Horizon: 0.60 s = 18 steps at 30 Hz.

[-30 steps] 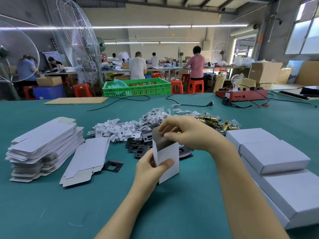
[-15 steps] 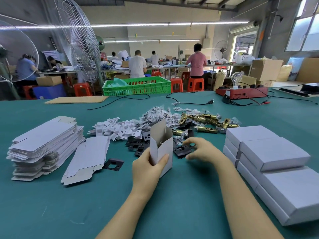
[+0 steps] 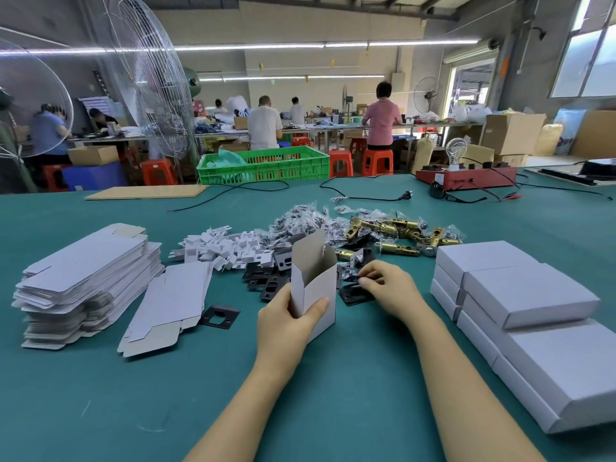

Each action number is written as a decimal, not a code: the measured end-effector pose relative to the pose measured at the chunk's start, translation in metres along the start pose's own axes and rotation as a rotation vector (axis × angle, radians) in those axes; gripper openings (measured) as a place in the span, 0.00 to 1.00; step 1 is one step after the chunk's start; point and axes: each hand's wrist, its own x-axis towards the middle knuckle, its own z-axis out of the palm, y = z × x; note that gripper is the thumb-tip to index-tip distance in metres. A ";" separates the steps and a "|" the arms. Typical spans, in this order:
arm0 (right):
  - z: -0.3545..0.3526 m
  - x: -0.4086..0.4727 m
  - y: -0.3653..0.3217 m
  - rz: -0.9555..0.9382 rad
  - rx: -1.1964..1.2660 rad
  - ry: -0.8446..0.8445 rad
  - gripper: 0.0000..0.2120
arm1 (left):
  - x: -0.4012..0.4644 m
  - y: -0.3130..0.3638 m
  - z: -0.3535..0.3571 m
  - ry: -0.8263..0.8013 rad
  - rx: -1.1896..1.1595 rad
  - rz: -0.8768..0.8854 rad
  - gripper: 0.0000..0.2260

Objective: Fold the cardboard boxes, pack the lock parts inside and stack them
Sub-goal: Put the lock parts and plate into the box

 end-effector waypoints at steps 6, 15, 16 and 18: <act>-0.011 -0.002 -0.005 0.081 0.191 0.221 0.05 | -0.001 0.003 -0.001 -0.042 -0.051 -0.010 0.08; -0.061 -0.012 -0.051 0.060 0.535 0.037 0.07 | 0.000 0.001 0.000 -0.076 -0.076 -0.019 0.08; -0.067 -0.014 -0.057 0.027 0.521 0.024 0.07 | 0.000 0.001 0.000 -0.081 -0.078 -0.027 0.09; -0.076 -0.018 -0.066 -0.034 0.497 -0.009 0.08 | 0.001 0.000 0.000 -0.090 -0.088 -0.039 0.09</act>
